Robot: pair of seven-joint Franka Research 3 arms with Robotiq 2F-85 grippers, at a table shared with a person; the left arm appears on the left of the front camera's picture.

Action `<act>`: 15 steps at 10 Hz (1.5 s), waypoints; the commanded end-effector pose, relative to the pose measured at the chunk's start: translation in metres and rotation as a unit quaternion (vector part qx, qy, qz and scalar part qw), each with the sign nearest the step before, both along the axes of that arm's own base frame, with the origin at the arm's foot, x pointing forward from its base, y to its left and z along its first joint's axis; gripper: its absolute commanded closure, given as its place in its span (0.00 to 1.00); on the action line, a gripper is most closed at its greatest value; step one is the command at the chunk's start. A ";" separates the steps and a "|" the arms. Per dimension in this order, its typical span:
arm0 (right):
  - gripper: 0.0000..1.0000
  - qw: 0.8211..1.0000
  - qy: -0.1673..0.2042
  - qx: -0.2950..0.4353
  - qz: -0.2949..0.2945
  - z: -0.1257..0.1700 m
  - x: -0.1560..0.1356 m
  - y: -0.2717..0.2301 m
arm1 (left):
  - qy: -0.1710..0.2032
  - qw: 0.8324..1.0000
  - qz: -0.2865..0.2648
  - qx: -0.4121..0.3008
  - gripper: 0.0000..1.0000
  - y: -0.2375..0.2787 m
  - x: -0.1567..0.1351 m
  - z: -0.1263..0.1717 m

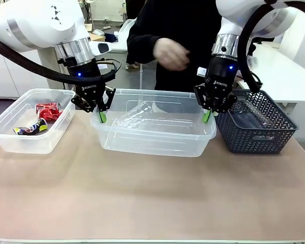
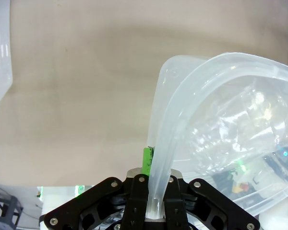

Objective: Sort the waste into each basket.
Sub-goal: Offer the picked Organizing box to the human.

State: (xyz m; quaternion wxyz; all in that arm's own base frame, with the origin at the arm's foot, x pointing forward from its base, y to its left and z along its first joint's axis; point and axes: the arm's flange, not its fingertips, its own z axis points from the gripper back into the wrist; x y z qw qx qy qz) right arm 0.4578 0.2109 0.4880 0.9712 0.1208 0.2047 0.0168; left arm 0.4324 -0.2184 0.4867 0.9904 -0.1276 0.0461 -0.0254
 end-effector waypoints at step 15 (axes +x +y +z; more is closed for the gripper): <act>0.94 1.000 -0.002 0.000 0.003 0.004 -0.005 0.001 | -0.005 1.000 0.006 -0.003 0.97 0.004 0.003 0.002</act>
